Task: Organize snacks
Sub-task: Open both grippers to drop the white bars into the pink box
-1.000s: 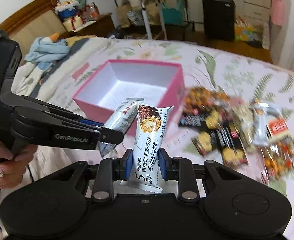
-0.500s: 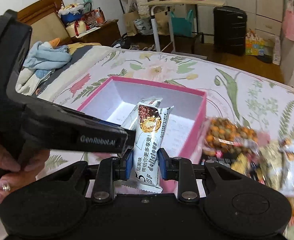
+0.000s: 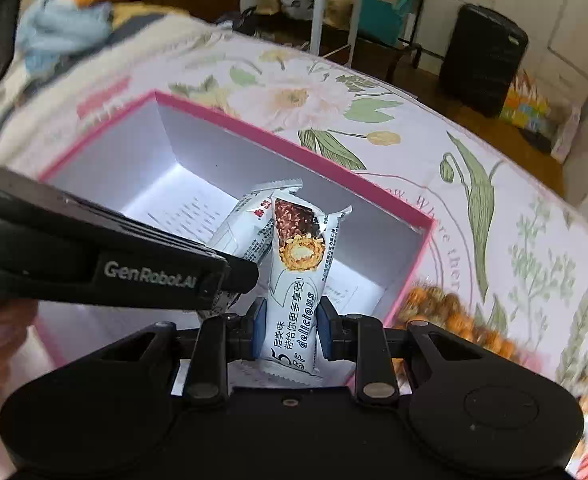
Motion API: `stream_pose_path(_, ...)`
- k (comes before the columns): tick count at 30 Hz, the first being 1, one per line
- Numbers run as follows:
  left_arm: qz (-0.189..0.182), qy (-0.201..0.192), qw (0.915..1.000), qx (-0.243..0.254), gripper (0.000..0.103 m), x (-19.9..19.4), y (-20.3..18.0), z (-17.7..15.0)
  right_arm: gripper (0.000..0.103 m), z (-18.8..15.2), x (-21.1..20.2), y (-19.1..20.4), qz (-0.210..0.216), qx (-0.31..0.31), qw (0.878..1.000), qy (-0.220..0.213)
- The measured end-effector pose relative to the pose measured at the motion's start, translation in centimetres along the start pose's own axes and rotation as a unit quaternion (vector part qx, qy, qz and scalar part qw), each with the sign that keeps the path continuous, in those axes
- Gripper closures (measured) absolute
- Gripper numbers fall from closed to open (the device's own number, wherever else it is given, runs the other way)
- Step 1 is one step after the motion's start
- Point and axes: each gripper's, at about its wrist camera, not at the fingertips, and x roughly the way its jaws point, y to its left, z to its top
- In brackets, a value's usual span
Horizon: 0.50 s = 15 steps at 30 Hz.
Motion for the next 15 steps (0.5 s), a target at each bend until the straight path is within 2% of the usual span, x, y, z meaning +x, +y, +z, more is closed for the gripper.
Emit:
stream_pose_path(3, 0.006, 0.002, 0.9999, -0.013, 0.08, 1.2, 0.5, 0.1, 0.073, 0.5, 1.0, 0.7, -0.018, -0.028, 0.999, 0.011)
stream_pose_path(5, 0.015, 0.005, 0.9998, -0.015, 0.074, 1.8, 0.6, 0.2, 0.073, 0.8, 1.6, 1.3, -0.034, -0.048, 0.998, 0.016)
stream_pose_path(7, 0.027, 0.017, 0.9994, -0.009, 0.069, 1.9, 0.4, 0.1, 0.064, 0.7, 1.8, 1.7, -0.06, -0.064, 0.996, 0.016)
stream_pose_path(9, 0.036, 0.012, 0.9993, -0.004, 0.065, 1.1, 0.0, -0.1, 0.056, 0.3, 1.1, 1.8, -0.066, -0.063, 0.996, 0.007)
stream_pose_path(11, 0.039, -0.007, 0.999, 0.019, 0.06, -0.1, -0.8, -0.5, 0.055, -0.5, -0.6, 1.5, -0.055, -0.049, 0.997, -0.013)
stream_pose_path(13, 0.034, -0.015, 0.9982, 0.047, 0.059, -1.4, -1.8, -0.9, 0.051, -1.4, -3.1, 0.9, -0.042, -0.021, 0.998, -0.033)
stream_pose_path(15, 0.021, -0.015, 0.9976, 0.064, 0.059, -2.9, -2.6, -1.3, 0.051, -2.6, -6.0, 0.1, -0.011, 0.013, 0.998, -0.059)
